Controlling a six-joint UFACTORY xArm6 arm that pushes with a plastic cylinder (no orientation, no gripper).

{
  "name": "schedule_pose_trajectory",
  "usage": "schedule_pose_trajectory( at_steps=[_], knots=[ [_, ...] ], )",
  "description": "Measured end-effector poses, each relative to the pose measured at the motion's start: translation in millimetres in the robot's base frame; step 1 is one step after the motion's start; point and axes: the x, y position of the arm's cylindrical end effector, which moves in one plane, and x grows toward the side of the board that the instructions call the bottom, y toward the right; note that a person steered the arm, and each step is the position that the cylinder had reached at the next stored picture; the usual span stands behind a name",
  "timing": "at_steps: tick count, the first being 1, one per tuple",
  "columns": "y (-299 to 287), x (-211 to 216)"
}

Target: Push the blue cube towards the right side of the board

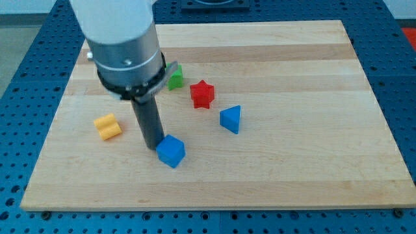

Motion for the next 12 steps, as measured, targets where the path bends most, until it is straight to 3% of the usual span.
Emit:
schedule_pose_trajectory(
  at_steps=[2,4,5,6,9,10,12],
  knots=[
    [31.1,36.4],
    [153.4,30.7],
    [171.0,20.8],
    [155.4,38.2],
    [92.9,2.2],
    [110.8,-11.7],
    [147.2,14.7]
  ],
)
